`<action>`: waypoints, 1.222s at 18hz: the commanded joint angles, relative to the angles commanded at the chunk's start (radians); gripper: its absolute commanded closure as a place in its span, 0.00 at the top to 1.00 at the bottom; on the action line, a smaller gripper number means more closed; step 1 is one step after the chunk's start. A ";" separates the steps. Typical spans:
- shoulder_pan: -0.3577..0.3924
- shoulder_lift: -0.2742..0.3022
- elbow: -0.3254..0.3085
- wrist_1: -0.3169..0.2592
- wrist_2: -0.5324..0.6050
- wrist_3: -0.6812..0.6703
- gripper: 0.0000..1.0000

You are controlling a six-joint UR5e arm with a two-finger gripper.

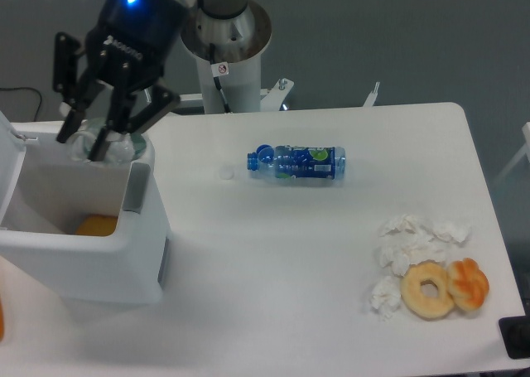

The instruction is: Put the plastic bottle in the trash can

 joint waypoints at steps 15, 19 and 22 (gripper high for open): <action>-0.090 -0.072 -0.003 0.002 0.000 0.005 0.34; -0.098 -0.077 -0.012 0.002 0.000 0.008 0.43; -0.098 -0.078 -0.015 0.002 0.000 0.044 0.64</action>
